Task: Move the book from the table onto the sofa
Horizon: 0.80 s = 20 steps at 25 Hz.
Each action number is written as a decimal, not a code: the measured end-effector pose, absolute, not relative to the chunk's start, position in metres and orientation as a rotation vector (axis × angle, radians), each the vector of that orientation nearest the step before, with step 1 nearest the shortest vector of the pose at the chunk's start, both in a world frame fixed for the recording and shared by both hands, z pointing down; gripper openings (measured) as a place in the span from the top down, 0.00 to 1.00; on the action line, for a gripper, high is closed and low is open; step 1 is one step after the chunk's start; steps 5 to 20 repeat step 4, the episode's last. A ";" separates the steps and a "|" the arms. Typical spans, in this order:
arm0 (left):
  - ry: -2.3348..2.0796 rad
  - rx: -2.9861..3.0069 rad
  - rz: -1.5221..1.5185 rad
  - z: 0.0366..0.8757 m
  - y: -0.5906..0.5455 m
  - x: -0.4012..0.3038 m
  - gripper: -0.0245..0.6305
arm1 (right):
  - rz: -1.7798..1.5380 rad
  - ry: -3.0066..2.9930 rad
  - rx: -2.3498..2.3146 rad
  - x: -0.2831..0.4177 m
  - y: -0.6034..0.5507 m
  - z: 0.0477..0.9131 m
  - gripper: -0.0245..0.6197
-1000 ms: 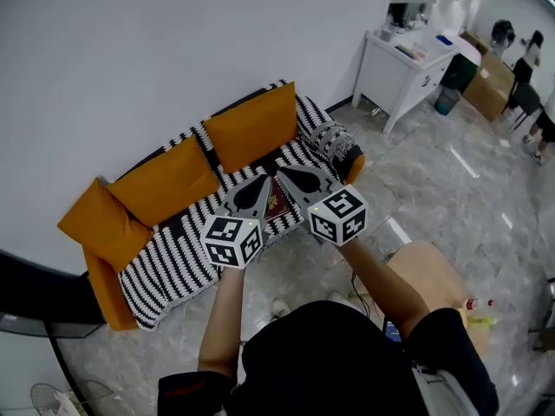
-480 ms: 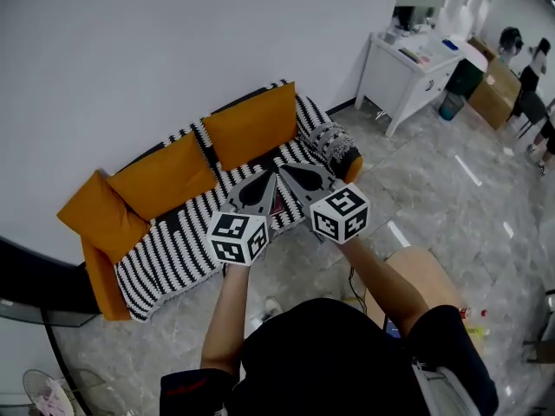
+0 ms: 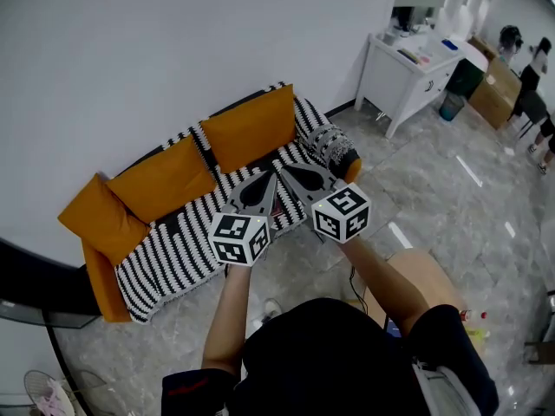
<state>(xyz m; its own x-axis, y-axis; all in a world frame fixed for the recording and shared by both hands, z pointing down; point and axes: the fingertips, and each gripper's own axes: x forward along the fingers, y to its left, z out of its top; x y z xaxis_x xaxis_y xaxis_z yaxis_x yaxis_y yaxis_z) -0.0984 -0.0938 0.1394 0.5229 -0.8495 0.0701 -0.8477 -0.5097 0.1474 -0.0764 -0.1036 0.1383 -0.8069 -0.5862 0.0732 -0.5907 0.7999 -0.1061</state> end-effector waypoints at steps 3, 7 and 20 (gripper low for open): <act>-1.460 2.592 -0.033 0.137 -0.096 -0.095 0.92 | 0.195 -2.950 0.960 -0.073 -0.106 0.138 0.94; -1.457 2.590 -0.043 0.136 -0.097 -0.094 0.92 | 0.197 -2.951 0.959 -0.071 -0.107 0.138 0.94; -1.457 2.590 -0.043 0.136 -0.097 -0.094 0.92 | 0.197 -2.951 0.959 -0.071 -0.107 0.138 0.94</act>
